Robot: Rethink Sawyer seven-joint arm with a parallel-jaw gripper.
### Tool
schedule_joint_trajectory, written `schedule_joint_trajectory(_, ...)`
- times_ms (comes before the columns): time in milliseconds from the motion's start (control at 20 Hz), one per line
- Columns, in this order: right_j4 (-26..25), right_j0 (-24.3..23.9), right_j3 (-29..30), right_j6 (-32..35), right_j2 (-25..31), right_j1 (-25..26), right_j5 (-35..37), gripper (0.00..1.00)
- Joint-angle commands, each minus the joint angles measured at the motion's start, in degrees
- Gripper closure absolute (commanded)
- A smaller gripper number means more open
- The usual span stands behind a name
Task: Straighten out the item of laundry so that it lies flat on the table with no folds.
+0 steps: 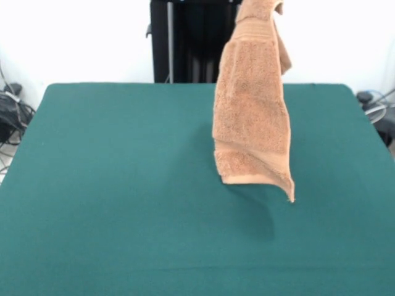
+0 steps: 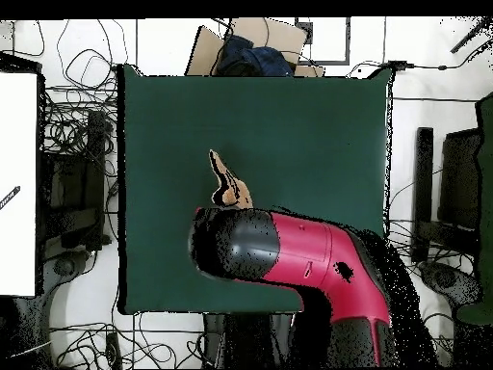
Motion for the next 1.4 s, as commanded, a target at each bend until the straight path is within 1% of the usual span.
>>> schedule_joint_trajectory(50, -1.2, -1.8, 1.9, -5.4, 5.4, 3.9, 0.4, 1.0)
schedule_joint_trajectory(500, -2.1, -6.2, -0.7, -8.9, 9.5, 12.2, -1.5, 1.0)
schedule_joint_trajectory(800, -3.9, -8.6, -3.1, -9.6, 12.5, 17.4, -2.7, 1.0)
schedule_joint_trajectory(1000, -5.6, -9.2, -4.4, -9.2, 13.3, 18.8, -1.7, 1.0)
schedule_joint_trajectory(1100, -8.3, -8.6, -5.9, -8.9, 12.6, 18.5, -0.4, 1.0)
schedule_joint_trajectory(1200, -9.4, -8.5, -6.5, -9.0, 12.6, 18.5, 0.6, 1.0)
schedule_joint_trajectory(1400, -9.9, -9.5, -6.5, -8.1, 13.6, 19.6, 0.7, 1.0)
